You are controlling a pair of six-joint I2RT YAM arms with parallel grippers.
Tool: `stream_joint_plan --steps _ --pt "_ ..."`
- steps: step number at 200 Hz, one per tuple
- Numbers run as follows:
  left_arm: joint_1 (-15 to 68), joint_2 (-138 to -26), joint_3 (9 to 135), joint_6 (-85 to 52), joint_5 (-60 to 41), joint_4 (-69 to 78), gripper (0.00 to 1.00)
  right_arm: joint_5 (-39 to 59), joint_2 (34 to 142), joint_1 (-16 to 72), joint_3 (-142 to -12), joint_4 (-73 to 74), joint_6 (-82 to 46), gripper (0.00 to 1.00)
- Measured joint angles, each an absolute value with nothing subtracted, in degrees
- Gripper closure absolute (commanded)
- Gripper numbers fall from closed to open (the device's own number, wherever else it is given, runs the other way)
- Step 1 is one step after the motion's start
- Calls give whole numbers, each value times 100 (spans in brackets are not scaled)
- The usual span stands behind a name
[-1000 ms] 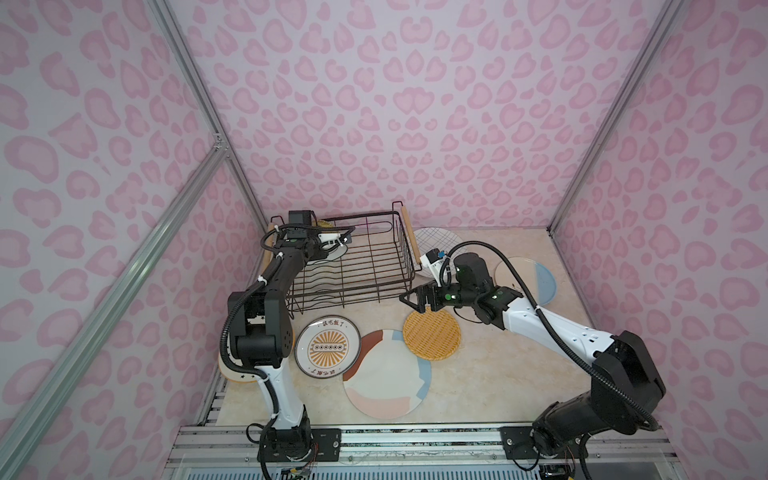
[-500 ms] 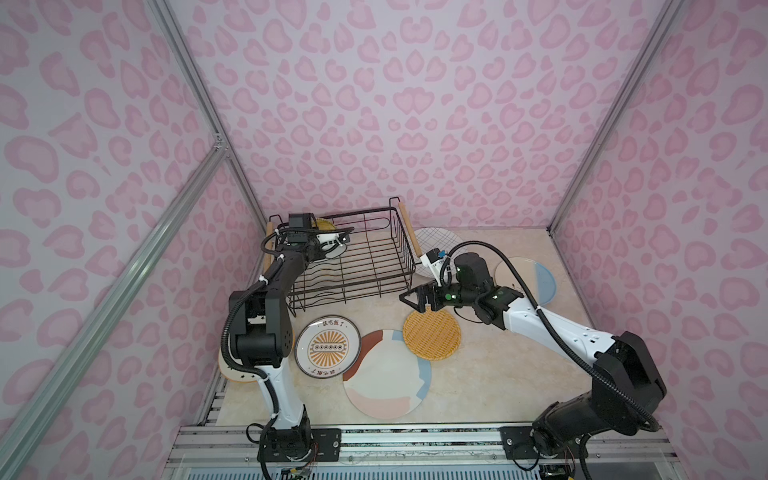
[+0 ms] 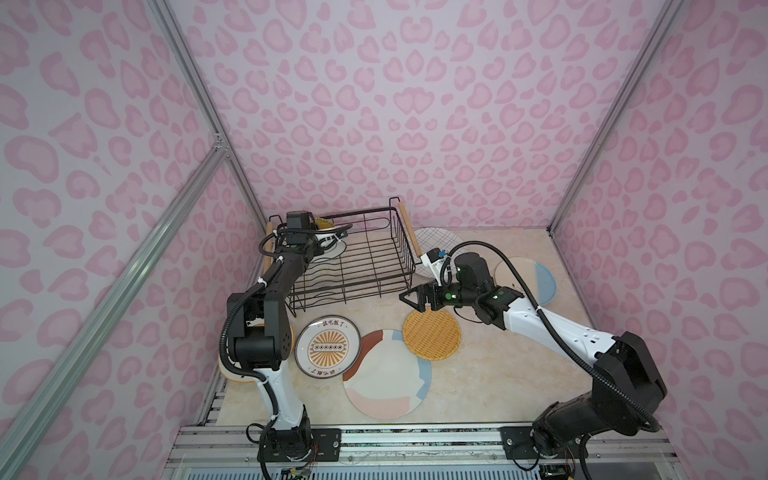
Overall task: Load the plates into the dish rack
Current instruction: 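Lower the teal-rimmed plate upright into the rack beside the bamboo tray, then open the left gripper and lift it off while the right arm moves away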
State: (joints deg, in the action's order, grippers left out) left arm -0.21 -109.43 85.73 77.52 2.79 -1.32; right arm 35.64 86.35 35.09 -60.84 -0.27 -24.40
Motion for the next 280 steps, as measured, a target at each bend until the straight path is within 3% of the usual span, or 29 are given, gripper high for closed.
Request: stream_joint_plan --steps 143,148,150,152,216,280 --pt "-27 -11203 8534 7122 1173 1232 27 3538 8409 3509 -6128 -75 -2377 2" --pt "-27 -11207 8536 7076 1199 1238 20 3535 8403 3509 -6128 -75 -2375 2" --pt "-30 -11207 8536 7063 1203 1245 6 3535 8399 3509 -6128 -75 -2375 2" --pt "-32 -11207 8536 7046 1205 1251 1 3535 8396 3509 -6128 -75 -2375 2" --pt "-71 -11104 8444 6455 1236 1463 3 3487 8305 3507 -6119 -82 -2338 2" --pt "-78 -10116 8283 5577 882 1505 3 3301 7985 3509 -6182 -294 -2309 2"
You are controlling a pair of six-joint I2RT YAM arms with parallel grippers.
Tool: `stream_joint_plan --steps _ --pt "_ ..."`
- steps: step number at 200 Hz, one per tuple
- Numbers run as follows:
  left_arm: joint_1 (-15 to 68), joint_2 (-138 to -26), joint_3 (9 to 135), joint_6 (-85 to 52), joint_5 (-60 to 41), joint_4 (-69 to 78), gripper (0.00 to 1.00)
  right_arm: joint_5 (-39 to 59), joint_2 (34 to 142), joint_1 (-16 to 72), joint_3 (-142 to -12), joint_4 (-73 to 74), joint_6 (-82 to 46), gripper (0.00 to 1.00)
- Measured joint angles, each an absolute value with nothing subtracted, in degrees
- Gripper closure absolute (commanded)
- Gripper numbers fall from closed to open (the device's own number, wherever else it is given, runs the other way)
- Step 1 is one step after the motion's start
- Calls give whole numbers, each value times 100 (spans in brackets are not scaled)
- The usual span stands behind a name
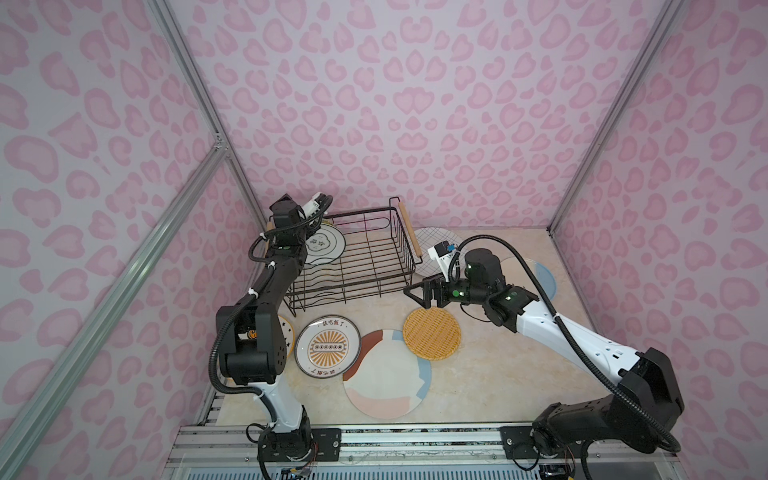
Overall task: Load the plates into the dish rack
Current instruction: 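Open the left gripper and lift it off while the right arm moves away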
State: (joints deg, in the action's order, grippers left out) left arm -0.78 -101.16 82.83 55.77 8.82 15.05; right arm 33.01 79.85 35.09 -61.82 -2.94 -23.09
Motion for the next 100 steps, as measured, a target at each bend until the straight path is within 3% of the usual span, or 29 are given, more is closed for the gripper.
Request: stream_joint_plan --steps 51,100 --pt "-69 -9059 8108 4077 405 1367 3 3089 7424 3444 -6110 -467 -2316 2" --pt "-43 -7937 8099 884 8 768 3 2790 6897 2659 -5959 -738 -2593 5"
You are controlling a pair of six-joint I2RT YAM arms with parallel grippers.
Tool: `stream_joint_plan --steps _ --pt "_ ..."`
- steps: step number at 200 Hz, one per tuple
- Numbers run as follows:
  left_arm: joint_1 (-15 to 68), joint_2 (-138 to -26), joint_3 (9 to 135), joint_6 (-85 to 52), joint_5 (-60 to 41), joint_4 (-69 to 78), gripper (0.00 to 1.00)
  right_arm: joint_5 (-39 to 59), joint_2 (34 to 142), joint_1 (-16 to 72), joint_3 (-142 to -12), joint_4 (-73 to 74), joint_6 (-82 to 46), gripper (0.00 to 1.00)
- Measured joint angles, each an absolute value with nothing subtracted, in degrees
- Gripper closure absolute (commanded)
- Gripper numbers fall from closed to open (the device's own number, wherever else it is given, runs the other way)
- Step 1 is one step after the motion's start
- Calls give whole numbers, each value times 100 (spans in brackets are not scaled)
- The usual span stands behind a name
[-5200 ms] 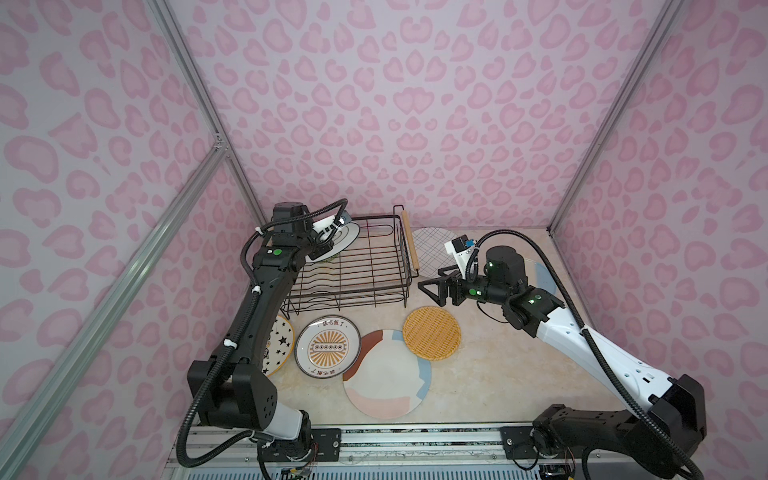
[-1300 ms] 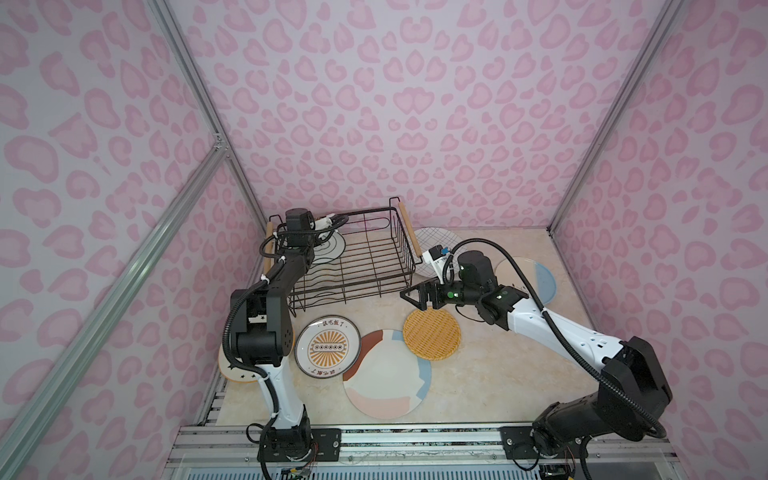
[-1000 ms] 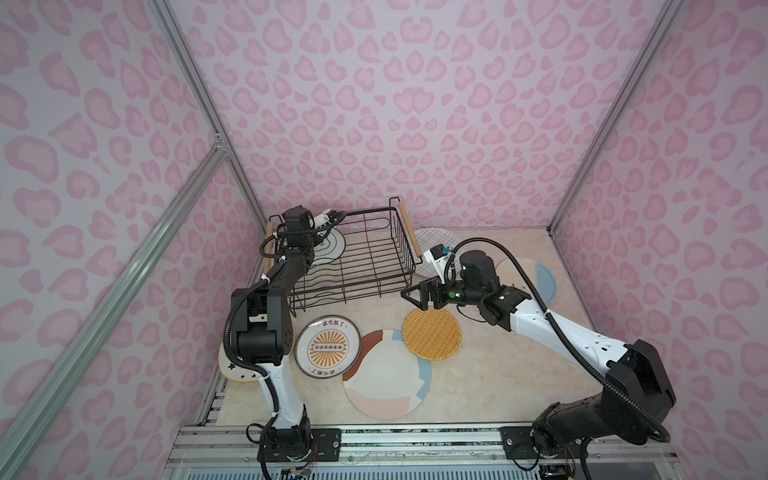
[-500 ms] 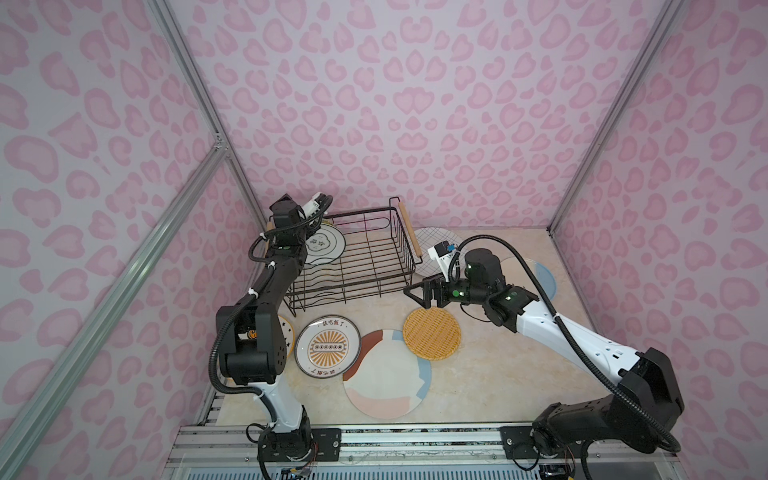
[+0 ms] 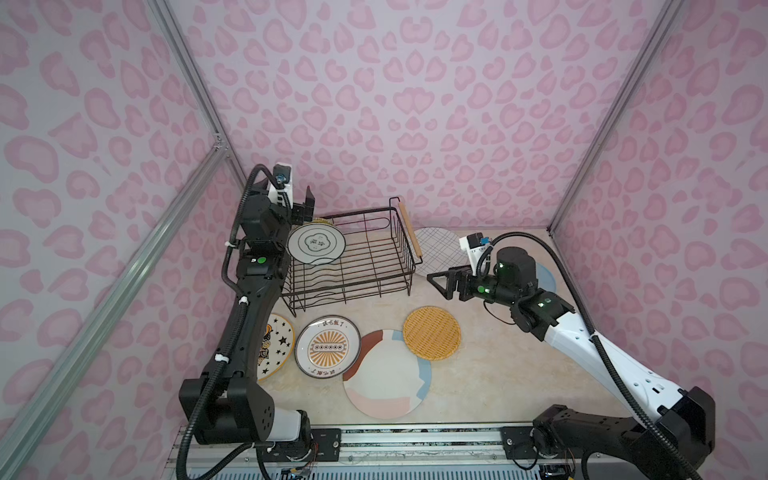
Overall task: Load the plates into the dish rack
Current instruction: 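Open the left gripper and lift it off while the right arm moves away, then reach the left gripper toward the cream-and-blue plate while the right gripper hovers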
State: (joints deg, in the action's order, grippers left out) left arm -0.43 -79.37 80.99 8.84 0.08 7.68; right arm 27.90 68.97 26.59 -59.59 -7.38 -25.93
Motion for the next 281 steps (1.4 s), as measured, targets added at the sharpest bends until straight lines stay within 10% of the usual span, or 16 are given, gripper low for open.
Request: stream_joint_plan --steps 110,190,281 --pt "-75 -6549 6383 -3798 -3568 -523 3 1772 8138 -301 -5645 -875 -4125 3" --pt "565 -5098 4593 -3474 -4346 -574 3 1894 10615 -532 -6901 -740 -4418 6" --pt "1415 -5022 4305 -2689 -4541 -528 3 2386 10916 -301 -6571 -290 -4617 6"
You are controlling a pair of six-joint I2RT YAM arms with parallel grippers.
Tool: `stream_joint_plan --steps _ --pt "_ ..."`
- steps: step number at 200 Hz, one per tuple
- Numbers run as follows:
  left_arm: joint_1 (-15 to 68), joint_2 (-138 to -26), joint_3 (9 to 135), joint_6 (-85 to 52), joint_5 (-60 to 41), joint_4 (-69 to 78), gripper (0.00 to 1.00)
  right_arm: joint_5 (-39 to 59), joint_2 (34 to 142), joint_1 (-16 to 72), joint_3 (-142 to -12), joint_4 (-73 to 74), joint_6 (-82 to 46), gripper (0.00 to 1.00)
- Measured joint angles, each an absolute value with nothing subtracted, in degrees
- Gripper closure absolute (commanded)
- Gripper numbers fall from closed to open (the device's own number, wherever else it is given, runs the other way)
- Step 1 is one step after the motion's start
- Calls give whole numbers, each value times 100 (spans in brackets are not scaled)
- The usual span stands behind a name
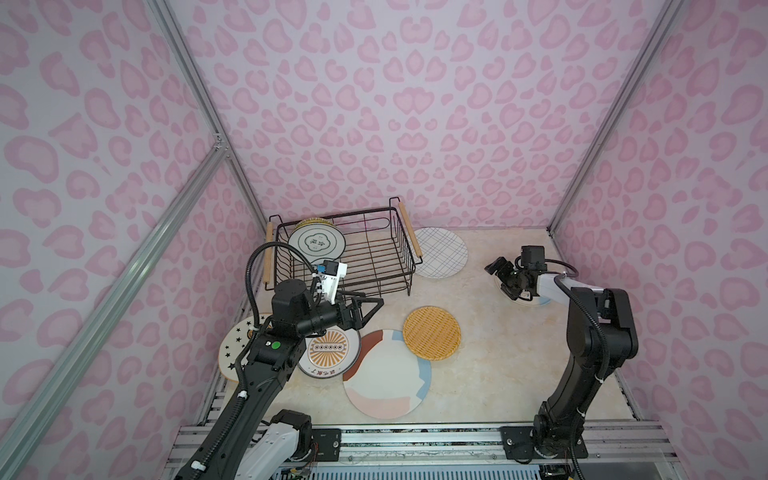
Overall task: Load the plates into the dish rack
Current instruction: 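Reach the left gripper toward the cream-and-blue plate while the right gripper hovers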
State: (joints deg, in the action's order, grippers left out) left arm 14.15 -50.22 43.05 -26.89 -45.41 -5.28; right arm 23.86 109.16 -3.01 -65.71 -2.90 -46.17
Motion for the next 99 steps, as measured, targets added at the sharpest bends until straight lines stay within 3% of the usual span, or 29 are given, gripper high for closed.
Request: stream_joint_plan --steps 99 --pt "1413 -4740 4206 -2550 -4342 -611 3 2600 10156 163 -5282 615 -5555 5"
